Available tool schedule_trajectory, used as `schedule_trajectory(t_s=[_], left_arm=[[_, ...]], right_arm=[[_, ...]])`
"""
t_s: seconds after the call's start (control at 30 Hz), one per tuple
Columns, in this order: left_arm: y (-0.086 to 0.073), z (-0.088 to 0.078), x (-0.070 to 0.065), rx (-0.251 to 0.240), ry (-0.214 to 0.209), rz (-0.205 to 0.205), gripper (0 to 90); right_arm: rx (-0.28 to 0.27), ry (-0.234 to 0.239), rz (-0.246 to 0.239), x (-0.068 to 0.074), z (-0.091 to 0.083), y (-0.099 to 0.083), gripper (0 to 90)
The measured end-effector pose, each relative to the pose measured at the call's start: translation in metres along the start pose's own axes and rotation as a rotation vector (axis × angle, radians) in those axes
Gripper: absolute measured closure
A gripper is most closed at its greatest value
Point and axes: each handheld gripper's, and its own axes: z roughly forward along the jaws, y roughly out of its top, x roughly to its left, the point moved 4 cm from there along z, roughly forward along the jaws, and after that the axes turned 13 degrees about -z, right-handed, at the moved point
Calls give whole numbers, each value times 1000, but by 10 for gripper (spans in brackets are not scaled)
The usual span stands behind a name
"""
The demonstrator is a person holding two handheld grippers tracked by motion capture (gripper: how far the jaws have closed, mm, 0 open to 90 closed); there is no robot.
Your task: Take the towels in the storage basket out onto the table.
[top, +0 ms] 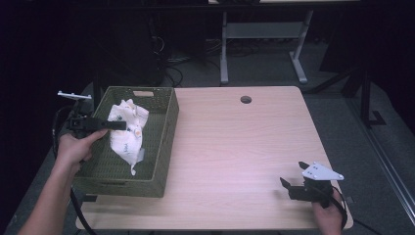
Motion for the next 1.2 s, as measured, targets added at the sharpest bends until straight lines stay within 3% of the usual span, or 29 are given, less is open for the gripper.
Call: schedule_trajectory(t_s=[0.17,0.47,0.63,0.73,0.93,1.2], left_arm=[[4,-5,-10,-11,-12,13,746],[3,2,-32,-2,-36,54,746],[3,6,-55,13,-51,113,746],[3,7,-61,15,-57,125,746],[0,22,-84,46,-76,171,746],[-1,37,-97,74,-81,196,745]], right_arm=[[-3,1,-7,0,1,1,137],[-3,0,-6,0,0,1,137],[-4,-1,-5,0,0,1,137],[-4,-1,-4,0,0,1,137],[-10,-2,-4,0,-1,2,137],[-16,-3,-7,-1,-2,1,137]])
